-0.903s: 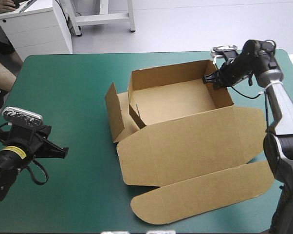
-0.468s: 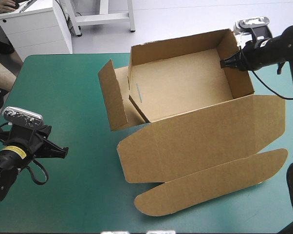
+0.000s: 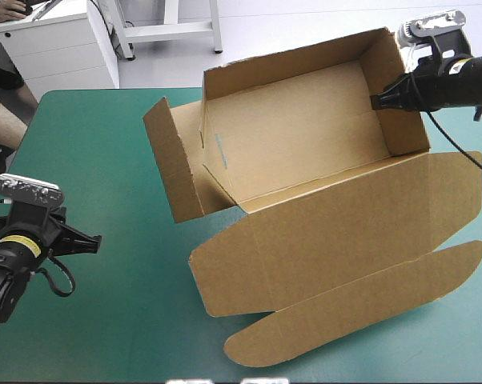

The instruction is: Fold the box

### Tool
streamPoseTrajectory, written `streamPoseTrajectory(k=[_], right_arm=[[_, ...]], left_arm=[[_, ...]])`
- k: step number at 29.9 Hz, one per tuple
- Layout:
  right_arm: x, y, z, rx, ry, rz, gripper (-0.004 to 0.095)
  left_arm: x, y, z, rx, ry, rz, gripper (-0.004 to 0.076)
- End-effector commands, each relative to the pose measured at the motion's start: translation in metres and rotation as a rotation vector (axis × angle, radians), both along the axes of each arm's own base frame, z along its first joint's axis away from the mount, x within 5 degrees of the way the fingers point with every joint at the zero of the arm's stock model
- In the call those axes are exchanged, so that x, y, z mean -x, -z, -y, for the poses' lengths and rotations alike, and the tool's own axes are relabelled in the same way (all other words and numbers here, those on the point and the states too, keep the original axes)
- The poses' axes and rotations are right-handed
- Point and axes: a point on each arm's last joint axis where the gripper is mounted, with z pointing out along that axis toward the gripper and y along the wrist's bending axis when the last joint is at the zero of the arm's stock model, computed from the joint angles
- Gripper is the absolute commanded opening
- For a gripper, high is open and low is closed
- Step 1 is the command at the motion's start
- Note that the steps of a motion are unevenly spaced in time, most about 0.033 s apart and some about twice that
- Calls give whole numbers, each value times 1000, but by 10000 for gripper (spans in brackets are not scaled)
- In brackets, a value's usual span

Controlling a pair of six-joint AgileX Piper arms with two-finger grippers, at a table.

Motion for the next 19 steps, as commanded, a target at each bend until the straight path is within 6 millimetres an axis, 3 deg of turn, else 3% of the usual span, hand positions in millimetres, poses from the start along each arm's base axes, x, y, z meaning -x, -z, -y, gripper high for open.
streamPoseTrajectory(k=[1,9,13,19], right_arm=[[20,-19,-1,-40,-4,53,-20],[20,-20,-1,-41,-4,53,-20],[20,-20,-1,-41,-4,53,-20],[20,-20,-1,-52,-2,50,-20]], left_arm=[[-14,-5,5,28,13,32,20],[-48,17,18,134,91,-66,20],[-61,25,9,246,123,-101,20],[-76,35,-24,520,138,-123,20]])
